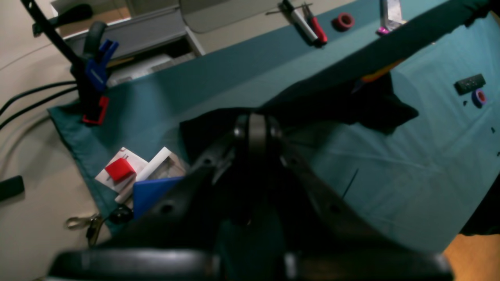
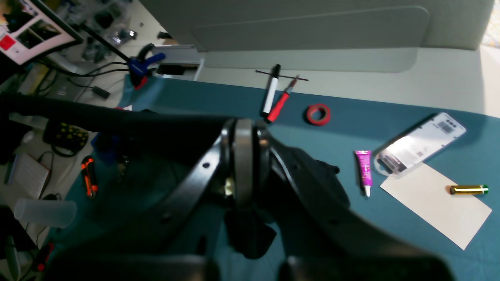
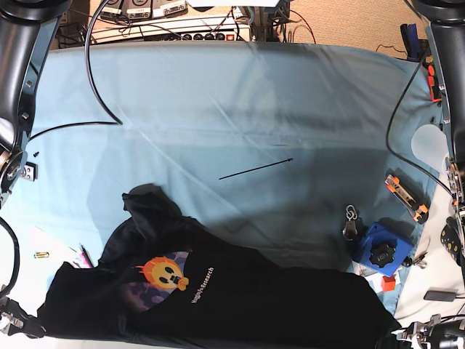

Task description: Layout the t-shirt on the table in an organized manner, then fold the t-shirt properly

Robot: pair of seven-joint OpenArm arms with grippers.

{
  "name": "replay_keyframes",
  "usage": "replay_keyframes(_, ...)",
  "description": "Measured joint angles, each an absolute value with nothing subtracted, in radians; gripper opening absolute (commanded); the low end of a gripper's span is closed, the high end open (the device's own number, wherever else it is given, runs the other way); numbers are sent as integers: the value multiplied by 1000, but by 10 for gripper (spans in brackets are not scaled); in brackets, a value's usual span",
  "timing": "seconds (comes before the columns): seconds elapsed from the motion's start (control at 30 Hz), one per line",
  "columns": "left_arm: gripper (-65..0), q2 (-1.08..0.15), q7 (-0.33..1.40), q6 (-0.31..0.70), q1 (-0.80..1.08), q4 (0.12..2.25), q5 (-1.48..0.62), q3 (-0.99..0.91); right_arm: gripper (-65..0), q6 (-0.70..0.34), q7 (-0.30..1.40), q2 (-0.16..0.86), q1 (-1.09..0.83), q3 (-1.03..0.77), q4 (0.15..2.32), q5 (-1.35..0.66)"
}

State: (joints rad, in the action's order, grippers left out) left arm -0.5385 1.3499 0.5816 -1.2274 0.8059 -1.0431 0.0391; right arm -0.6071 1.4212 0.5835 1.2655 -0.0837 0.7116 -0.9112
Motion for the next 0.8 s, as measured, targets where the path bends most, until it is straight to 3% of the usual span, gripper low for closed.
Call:
replay_keyframes(0.3,-650,-539,1378,589,-1102,831,-1119,39,-650,-608,1425,584,1255,-84,925,-914)
replay_keyframes(0.5,-650,-537,1361,604,-938,950,-1108,40,-650,-610,1441,576,1016,-97,1190,-884)
replay_keyframes(0.8,-650,-486,1289,517,-667,1312,-899,-112,-650,-613,1428,487,697,-412,1530,-845)
